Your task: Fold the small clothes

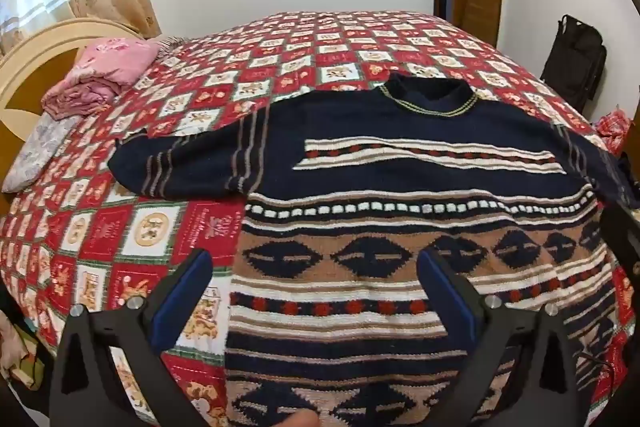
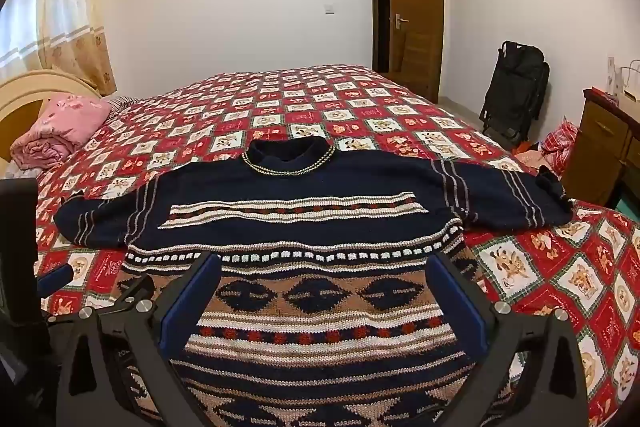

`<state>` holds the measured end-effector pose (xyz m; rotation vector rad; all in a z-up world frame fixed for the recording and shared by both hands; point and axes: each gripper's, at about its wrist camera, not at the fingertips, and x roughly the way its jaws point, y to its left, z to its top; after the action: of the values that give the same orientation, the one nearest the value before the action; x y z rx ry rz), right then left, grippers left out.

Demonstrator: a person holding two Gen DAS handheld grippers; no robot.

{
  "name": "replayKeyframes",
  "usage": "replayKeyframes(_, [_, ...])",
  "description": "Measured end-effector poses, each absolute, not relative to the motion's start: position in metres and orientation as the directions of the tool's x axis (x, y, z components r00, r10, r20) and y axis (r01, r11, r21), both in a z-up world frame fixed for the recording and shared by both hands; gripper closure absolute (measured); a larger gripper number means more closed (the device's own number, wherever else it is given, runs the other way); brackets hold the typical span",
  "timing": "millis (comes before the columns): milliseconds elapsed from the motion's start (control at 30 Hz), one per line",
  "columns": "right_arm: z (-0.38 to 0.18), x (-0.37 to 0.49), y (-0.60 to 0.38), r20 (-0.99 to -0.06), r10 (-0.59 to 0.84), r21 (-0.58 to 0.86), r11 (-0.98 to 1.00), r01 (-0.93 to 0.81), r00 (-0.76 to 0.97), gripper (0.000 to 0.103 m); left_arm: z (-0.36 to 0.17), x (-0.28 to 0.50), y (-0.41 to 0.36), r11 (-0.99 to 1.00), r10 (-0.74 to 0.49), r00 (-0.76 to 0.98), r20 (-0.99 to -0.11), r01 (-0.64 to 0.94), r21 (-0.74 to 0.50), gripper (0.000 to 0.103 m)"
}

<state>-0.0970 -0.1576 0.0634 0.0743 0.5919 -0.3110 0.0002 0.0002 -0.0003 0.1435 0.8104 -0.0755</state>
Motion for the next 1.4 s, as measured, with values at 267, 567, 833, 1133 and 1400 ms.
replayKeyframes(267, [0.059, -0.098, -0.156, -0.564, -0.264, -0.006, 0.949, 0.317, 0.782, 0.001, -0.010, -0.002, -0.003, 0.988, -0.022, 0.665, -0.747, 0.128, 0.086, 0.000])
replayKeyframes(567, [0.055, -0.094, -0.155, -0.582, -0.273, -0.018, 0.946, 0.324, 0.766, 0.001, -0.017, 0.003, 0.007, 0.989, 0.005, 0.646, -0.764, 0.111, 0.101, 0.002])
replayKeyframes(833, [0.054, -0.093, -0.155, -0.583, -0.267, -0.016, 0.948, 0.318, 0.767, 0.001, -0.011, 0.001, 0.007, 0.989, 0.004, 0.679, -0.734, 0.104, 0.102, 0.002])
replayKeyframes(1133, [0.053, -0.093, -0.156, -0.587, -0.262, -0.008, 0.948, 0.319, 0.766, 0.001, -0.008, 0.001, 0.008, 0.989, 0.006, 0.696, -0.718, 0.101, 0.106, 0.002])
replayKeyframes(1400, [0.053, -0.093, -0.157, -0.588, -0.262, -0.010, 0.948, 0.318, 0.765, 0.001, -0.007, 0.001, 0.008, 0.989, 0.005, 0.701, -0.714, 0.101, 0.106, 0.002])
